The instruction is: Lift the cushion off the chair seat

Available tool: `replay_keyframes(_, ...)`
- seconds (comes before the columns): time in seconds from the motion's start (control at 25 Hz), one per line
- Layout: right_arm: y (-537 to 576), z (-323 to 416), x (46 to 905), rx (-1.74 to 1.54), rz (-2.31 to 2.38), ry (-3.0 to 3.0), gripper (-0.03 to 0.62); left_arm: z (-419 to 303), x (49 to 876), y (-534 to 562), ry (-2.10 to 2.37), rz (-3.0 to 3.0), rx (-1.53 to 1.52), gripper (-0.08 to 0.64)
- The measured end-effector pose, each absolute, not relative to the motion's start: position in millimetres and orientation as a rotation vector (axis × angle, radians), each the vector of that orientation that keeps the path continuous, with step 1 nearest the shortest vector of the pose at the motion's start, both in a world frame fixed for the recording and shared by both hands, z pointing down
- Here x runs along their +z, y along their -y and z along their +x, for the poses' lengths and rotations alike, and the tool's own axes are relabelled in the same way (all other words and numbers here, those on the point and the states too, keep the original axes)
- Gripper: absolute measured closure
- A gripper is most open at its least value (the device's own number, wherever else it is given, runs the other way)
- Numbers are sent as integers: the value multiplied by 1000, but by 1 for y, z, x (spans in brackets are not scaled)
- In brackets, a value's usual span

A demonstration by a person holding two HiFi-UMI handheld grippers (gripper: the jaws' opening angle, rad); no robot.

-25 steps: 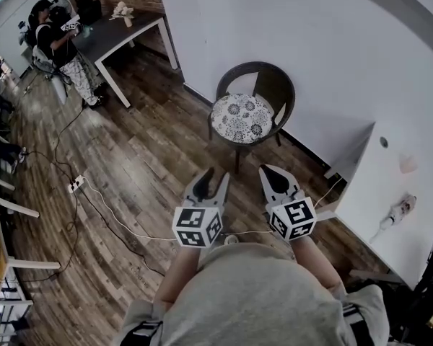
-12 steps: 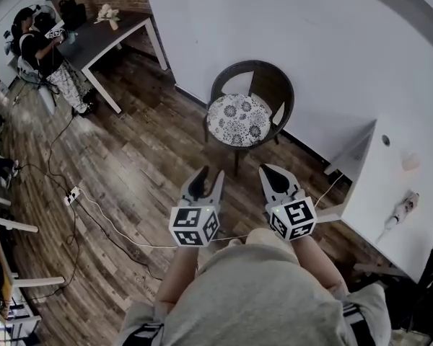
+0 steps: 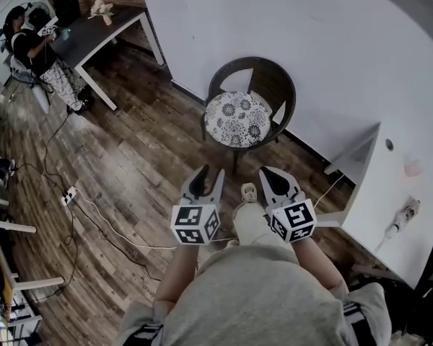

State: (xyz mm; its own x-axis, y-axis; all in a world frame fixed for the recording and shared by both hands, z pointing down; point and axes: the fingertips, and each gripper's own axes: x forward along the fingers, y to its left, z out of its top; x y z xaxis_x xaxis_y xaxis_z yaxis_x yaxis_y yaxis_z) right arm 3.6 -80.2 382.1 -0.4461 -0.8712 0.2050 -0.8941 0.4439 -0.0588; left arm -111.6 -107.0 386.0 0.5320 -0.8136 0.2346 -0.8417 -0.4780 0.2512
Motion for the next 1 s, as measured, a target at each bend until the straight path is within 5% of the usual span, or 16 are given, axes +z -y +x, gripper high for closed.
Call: replay_keyframes(1.0,294,73,467,382,1558,2473,598,-58,524,320,1333,2324,277,407)
